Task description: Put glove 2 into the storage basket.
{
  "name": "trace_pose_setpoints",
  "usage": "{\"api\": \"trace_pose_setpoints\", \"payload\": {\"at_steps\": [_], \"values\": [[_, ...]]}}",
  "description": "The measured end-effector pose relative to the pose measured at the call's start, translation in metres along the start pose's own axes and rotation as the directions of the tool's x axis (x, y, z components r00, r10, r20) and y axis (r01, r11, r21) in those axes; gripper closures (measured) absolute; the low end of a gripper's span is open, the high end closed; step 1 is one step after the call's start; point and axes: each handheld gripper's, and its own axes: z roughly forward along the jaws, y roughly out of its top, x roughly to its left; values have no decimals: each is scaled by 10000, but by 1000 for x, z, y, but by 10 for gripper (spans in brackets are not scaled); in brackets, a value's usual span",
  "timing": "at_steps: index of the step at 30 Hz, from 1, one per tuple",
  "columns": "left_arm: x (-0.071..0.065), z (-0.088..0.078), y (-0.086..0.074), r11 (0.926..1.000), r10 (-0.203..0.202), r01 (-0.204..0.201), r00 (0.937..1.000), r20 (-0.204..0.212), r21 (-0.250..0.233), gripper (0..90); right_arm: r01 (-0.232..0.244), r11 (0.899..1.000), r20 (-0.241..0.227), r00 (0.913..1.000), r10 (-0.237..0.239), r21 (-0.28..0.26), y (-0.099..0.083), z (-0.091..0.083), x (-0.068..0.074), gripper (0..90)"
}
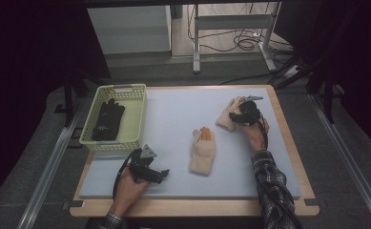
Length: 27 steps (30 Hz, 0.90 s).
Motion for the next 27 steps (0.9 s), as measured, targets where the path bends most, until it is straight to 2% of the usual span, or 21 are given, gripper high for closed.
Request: {"api": "trace_pose_setpoints", "payload": {"at_steps": [4, 7, 12, 17, 24, 27], "values": [[0, 0, 0, 10000, 1, -1, 10000, 6, 1, 0, -152, 9999, -196, 9997, 151, -12, -2, 2, -1, 533], [0, 0, 0, 10000, 2, -2, 10000, 7, 3, 0, -187, 9997, -60, 9998, 188, 148, 0, 0, 2, 580], [0, 0, 0, 10000, -1, 1, 10000, 10, 4, 0, -100, 9998, -53, 9999, 101, 180, 3, -7, 4, 596], [0, 0, 0, 10000, 2, -2, 10000, 7, 5, 0, -169, 9998, -507, 9986, 163, -99, 5, -22, 4, 597], [0, 0, 0, 10000, 1, -1, 10000, 5, 4, 0, 99, 9989, -1154, 9932, -152, -462, 11, -49, 13, 596], [0, 0, 0, 10000, 2, -2, 10000, 4, 2, 0, 350, 9980, -1373, 9896, -420, -527, 13, -58, 19, 596]]}}
